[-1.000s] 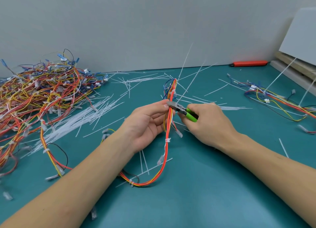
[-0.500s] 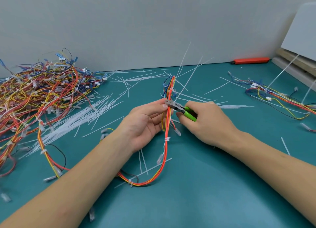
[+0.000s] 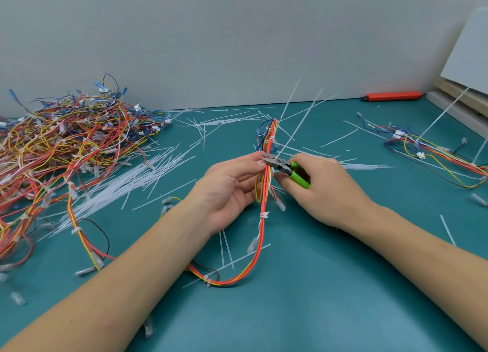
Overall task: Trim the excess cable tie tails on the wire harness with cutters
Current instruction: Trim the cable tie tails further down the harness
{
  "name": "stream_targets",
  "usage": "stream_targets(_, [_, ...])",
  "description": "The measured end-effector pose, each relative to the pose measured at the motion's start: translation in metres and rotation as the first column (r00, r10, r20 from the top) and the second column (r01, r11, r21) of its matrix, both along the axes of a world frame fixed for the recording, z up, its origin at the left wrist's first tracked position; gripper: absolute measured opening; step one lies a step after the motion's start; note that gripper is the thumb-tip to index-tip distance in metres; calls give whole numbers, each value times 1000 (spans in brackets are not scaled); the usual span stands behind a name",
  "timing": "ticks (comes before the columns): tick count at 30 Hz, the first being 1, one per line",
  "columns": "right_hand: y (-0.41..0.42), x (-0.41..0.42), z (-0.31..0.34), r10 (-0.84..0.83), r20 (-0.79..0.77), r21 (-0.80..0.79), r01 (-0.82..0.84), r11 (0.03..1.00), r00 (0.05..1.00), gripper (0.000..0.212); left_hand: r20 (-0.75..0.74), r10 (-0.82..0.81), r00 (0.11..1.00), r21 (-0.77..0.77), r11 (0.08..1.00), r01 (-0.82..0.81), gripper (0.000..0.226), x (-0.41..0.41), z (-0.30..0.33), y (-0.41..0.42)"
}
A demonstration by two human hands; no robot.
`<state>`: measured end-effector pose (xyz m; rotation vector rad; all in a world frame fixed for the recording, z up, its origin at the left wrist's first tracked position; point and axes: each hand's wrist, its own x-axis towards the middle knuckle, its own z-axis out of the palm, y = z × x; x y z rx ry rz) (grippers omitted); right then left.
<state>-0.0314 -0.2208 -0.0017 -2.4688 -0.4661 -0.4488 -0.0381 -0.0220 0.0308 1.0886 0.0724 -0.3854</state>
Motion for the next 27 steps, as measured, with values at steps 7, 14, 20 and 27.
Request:
stream_targets(7, [-3, -1, 1, -58, -30, -19, 58, 998, 998, 48, 10, -18, 1000, 21, 1000, 18, 46, 1, 0, 0])
stream_targets(14, [-2, -3, 0, -44, -20, 7, 44, 999, 999, 44, -2, -20, 1000, 25, 999, 20, 37, 0, 0, 0])
stream_targets(20, [-1, -3, 2, 16, -7, 20, -16, 1000, 1000, 23, -11, -3, 1000, -5, 1000, 3, 28, 1, -1, 0])
stream_targets(27, [-1, -2, 0, -43, -20, -5, 43, 999, 999, 41, 1, -21, 1000, 18, 1000, 21, 34, 3, -2, 1])
